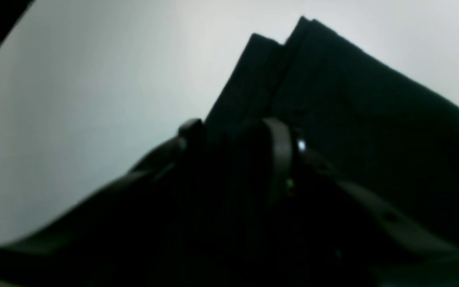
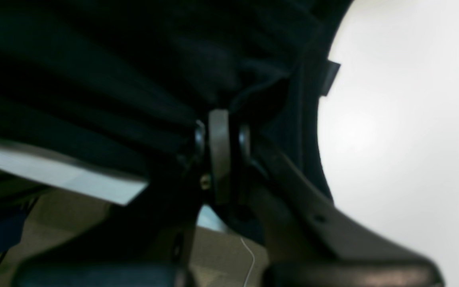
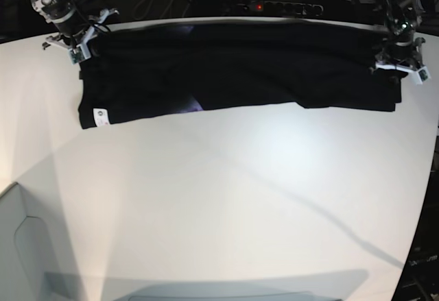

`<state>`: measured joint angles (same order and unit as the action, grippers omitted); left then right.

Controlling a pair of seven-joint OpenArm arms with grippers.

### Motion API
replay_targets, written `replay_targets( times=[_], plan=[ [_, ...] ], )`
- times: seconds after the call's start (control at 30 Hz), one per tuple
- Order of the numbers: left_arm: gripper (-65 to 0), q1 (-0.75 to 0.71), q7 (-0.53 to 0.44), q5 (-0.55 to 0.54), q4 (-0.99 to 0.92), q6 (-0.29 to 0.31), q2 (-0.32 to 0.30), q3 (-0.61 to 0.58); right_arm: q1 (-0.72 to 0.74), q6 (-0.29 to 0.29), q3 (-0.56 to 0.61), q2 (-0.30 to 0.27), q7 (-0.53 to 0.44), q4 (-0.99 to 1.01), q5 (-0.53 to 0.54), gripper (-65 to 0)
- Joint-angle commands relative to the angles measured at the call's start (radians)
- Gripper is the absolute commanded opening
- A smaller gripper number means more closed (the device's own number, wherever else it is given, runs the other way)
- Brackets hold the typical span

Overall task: Fold the T-shirt properly
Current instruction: 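Pull the folded strip's edge toward the robot with both grippers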

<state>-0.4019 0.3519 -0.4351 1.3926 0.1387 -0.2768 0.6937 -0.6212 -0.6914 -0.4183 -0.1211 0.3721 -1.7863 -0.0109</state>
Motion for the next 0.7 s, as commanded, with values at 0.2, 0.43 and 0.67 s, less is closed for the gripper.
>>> replay_targets(
  times=[0.2, 0.43, 0.67],
  plan=[
    [-41.2, -0.047, -0.004, -0.006, 0.046, -0.006, -0.014, 0.016, -0.004, -0.007, -0.004, -0.012, 0.014, -0.005, -0.010, -65.0],
    [-41.2, -0.053, -0.006, -0.008, 0.066, -0.007, 0.001, 0.037, 0.014, -0.007, -0.004, -0.012, 0.015, -0.005, -0.010, -65.0],
    [-18.8, -0.073, -0.004, -0.008, 0.103, 0.000, 0.023, 0.067, 0.016, -0.007, -0.003, -0.012, 0.015, -0.005, -0.010, -65.0]
  ],
)
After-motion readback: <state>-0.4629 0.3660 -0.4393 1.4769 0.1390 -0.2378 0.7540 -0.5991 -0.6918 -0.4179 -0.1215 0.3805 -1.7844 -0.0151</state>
